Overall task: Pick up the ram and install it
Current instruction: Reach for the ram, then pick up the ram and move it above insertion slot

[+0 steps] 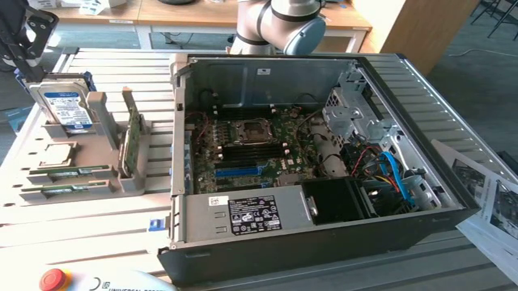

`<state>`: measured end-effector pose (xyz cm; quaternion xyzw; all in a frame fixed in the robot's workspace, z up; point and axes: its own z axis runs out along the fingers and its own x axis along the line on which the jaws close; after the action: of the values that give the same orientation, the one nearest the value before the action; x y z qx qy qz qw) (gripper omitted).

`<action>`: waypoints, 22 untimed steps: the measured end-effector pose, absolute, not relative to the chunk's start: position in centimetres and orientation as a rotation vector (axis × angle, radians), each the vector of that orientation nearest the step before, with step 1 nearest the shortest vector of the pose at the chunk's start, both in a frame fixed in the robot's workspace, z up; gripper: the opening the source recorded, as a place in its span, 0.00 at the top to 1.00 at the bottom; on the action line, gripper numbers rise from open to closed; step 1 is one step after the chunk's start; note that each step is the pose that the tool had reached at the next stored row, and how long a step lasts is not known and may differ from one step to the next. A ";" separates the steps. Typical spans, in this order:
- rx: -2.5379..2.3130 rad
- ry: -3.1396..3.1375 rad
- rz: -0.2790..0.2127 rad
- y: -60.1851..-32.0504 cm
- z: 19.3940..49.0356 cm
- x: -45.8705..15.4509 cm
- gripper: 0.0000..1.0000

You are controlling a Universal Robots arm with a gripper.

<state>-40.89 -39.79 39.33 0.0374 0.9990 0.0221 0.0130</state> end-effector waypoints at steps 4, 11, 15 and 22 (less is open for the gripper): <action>0.117 3.113 0.069 -39.8 39.3 -40.9 0.89; 0.116 3.113 0.069 -39.8 39.3 -40.9 0.89; 0.106 3.113 0.069 -39.8 39.3 -40.9 0.89; 0.022 3.116 0.070 -39.8 39.3 -40.9 0.89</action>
<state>-40.90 -39.78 39.33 0.0072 0.9996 0.0225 0.0123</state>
